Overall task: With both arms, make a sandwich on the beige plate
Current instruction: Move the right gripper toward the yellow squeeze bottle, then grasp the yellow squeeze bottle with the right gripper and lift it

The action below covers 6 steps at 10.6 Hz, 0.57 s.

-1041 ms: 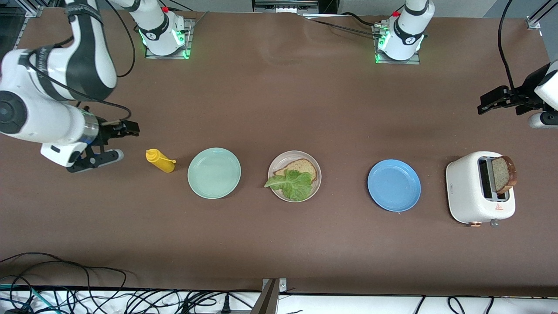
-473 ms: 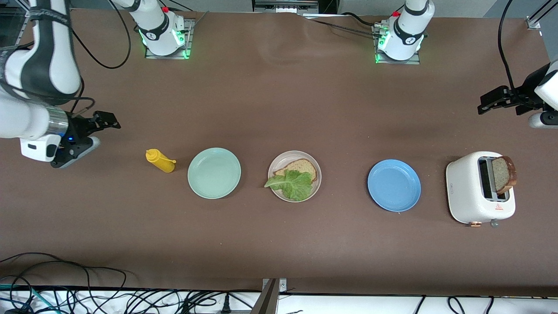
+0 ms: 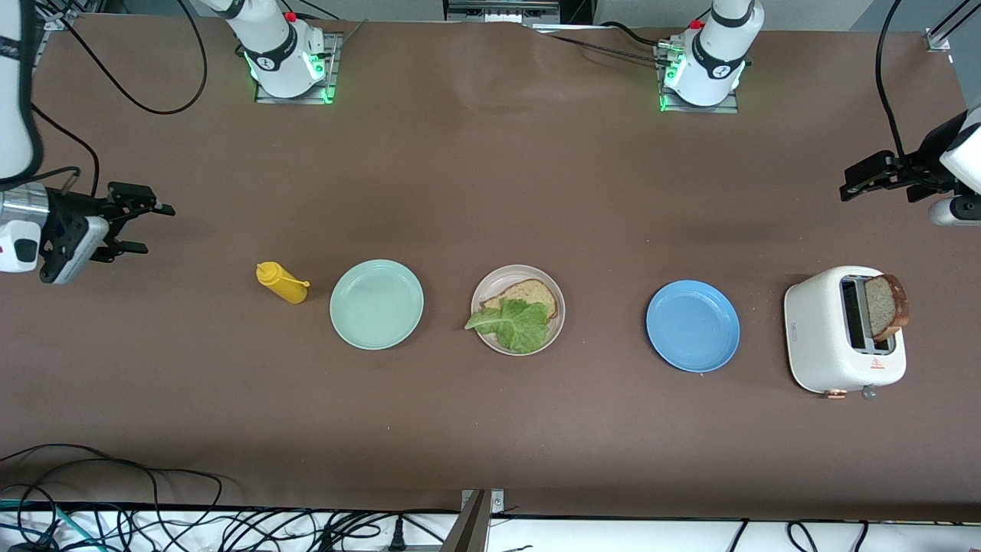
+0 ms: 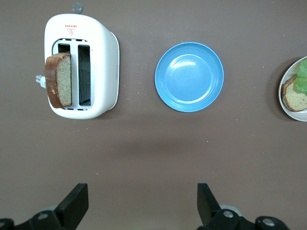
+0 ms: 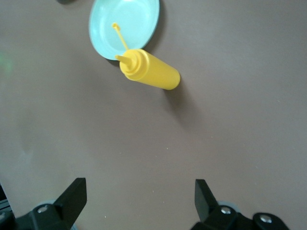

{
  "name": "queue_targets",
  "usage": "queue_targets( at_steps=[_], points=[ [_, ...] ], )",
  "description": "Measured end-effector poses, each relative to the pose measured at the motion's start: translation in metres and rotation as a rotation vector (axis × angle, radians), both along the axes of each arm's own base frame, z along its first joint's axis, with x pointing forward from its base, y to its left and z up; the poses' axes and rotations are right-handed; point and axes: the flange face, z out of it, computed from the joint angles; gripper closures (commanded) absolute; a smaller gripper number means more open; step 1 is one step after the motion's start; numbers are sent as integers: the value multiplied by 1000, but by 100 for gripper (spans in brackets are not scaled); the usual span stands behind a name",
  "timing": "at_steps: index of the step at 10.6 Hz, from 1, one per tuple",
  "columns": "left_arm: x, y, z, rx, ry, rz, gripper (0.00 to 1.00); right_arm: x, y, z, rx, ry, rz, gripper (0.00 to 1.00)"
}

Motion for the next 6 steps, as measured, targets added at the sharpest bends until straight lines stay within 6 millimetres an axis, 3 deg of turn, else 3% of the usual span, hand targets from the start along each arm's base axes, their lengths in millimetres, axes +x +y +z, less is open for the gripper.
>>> queue_targets(
  at_steps=[4, 6],
  points=[
    [0, 0, 0, 0, 0, 0, 0, -18, -50, -71, 313, -106, 124, 0],
    [0, 0, 0, 0, 0, 0, 0, -14, -39, -116, 482, -243, 237, 0]
  ],
)
